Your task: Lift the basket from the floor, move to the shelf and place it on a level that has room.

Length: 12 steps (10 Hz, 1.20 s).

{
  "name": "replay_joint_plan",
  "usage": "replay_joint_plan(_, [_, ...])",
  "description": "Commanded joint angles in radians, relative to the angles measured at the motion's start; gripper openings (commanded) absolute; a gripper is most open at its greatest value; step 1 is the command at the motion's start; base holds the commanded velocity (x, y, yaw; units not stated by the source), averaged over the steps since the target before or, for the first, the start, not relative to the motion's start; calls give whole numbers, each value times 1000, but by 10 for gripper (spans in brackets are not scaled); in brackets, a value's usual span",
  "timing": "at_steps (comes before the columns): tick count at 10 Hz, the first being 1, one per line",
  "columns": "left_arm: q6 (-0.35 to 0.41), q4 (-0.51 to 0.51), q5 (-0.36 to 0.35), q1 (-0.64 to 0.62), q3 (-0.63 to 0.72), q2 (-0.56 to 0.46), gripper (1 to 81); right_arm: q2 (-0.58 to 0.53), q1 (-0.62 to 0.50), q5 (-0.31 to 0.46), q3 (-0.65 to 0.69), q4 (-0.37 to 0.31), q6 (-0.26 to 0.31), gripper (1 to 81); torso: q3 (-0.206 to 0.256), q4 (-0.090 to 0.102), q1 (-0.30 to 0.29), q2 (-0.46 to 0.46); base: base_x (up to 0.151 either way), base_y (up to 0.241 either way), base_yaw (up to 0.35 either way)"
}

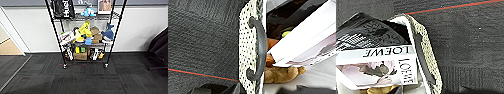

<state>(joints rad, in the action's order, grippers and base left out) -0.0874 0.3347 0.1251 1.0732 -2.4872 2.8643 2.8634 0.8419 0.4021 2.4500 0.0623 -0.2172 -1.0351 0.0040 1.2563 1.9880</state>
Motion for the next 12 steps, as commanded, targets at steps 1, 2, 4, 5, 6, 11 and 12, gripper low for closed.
replay_joint_plan(1, [-6,9,67,-61,5,-6,811,70,-115,80,101,17,4,811,-33,0,61,96,0,0,0])
replay_joint_plan(2, [-6,10,67,-61,5,-8,811,75,-118,80,101,17,4,811,-95,0,78,121,0,0,0])
replay_joint_plan(4, [-6,9,64,-61,5,-6,811,76,-122,78,99,16,4,811,-84,0,110,178,0,0,0])
replay_joint_plan(5, [-6,7,57,-63,5,-6,811,76,-123,75,99,16,4,811,-61,0,128,206,0,0,0])
replay_joint_plan(6, [-6,9,57,-68,5,-5,811,82,-126,72,99,17,4,811,-77,0,142,227,0,0,0])
replay_joint_plan(11, [-6,6,36,-74,5,-6,811,98,-106,-41,96,14,4,811,-92,0,127,207,0,0,0])
replay_joint_plan(12, [-6,6,27,-77,5,-5,811,107,-100,-57,101,11,4,811,-92,0,127,207,0,0,0])
